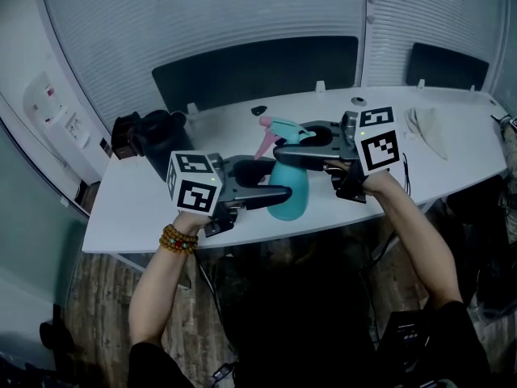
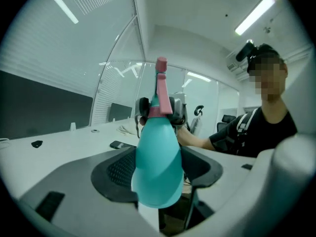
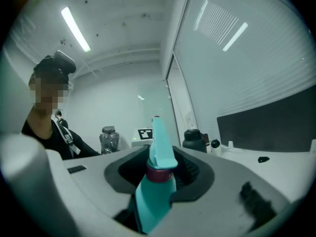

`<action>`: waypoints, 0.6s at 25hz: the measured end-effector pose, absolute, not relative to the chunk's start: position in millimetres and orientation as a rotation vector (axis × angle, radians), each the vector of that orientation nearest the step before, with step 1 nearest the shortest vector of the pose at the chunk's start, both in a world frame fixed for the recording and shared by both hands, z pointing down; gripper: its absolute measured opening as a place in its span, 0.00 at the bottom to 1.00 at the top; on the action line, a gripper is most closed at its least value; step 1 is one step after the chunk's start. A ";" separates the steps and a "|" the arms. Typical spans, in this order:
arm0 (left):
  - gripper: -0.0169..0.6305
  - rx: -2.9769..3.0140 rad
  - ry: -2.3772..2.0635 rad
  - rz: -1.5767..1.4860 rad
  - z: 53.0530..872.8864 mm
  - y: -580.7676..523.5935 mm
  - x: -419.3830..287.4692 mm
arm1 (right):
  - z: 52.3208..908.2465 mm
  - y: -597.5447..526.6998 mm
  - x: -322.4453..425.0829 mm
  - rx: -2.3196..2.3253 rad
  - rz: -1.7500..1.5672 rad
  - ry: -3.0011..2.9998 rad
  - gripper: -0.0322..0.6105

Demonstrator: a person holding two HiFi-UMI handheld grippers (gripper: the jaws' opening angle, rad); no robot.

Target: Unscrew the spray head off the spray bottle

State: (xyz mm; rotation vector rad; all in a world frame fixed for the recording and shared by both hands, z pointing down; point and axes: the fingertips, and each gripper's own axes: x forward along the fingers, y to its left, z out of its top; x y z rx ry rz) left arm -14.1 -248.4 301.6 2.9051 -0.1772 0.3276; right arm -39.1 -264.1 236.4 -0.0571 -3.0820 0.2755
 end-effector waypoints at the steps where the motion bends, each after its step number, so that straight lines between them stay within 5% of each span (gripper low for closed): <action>1: 0.48 2.900 -0.144 0.303 299.9 -246.6 -15.4 | 234.9 -261.6 -39.4 -0.094 0.282 -3.085 0.26; 9: 0.45 2.986 -0.188 0.224 295.6 -245.8 -15.7 | 230.3 -252.4 -42.8 -0.063 0.137 -3.070 0.26; 15: 0.56 3.000 -0.270 0.327 321.3 -261.2 -14.9 | 221.2 -272.3 -36.6 0.091 0.095 -3.131 0.26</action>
